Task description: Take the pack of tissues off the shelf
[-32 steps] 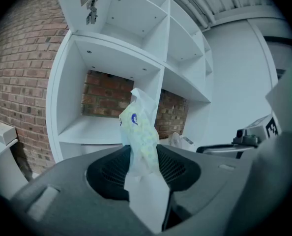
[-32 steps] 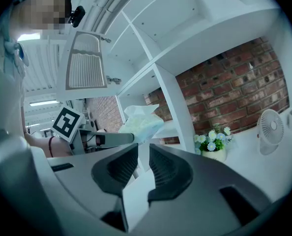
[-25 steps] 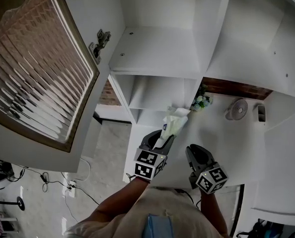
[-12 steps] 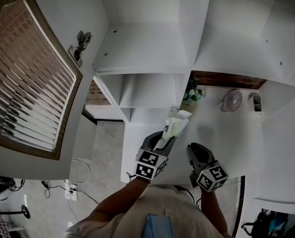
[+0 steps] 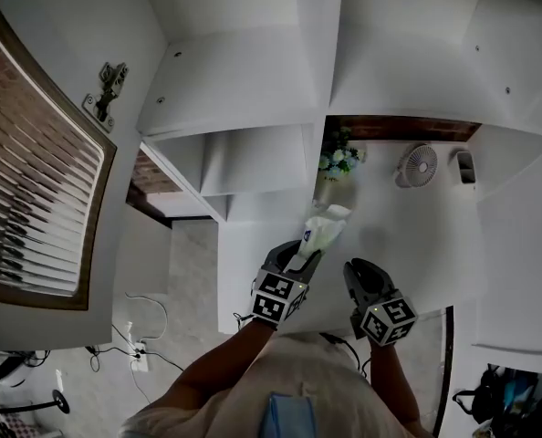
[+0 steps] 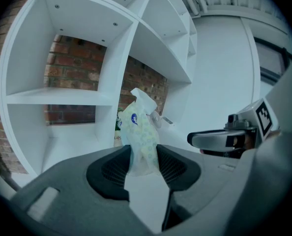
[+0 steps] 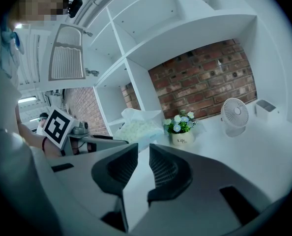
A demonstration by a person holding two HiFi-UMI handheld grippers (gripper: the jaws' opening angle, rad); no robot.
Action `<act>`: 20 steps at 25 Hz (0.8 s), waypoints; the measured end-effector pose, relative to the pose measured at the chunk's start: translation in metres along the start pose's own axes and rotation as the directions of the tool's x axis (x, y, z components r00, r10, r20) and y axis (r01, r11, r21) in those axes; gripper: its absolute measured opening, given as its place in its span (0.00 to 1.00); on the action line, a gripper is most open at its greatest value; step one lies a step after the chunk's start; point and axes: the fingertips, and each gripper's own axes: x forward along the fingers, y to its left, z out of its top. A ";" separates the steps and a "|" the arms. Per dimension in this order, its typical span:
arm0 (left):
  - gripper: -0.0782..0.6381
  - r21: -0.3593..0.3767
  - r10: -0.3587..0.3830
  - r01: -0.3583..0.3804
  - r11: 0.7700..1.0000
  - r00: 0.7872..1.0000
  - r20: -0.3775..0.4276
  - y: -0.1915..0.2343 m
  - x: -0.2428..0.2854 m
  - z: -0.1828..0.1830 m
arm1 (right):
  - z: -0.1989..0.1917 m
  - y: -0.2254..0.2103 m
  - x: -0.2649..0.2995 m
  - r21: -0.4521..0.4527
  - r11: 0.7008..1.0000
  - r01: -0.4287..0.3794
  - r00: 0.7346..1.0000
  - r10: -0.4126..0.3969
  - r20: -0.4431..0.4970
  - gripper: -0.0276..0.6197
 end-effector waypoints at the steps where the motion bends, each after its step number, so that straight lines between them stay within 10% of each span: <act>1: 0.35 0.003 -0.005 0.005 1.000 1.000 -0.009 -0.001 0.004 -0.004 | -0.003 -0.003 0.000 0.004 1.000 0.006 1.000 -0.006 -0.004 0.16; 20: 0.35 0.011 -0.032 0.034 0.999 0.991 -0.130 -0.002 0.060 -0.059 | -0.057 -0.044 0.015 -0.005 1.000 0.031 0.994 -0.031 -0.100 0.16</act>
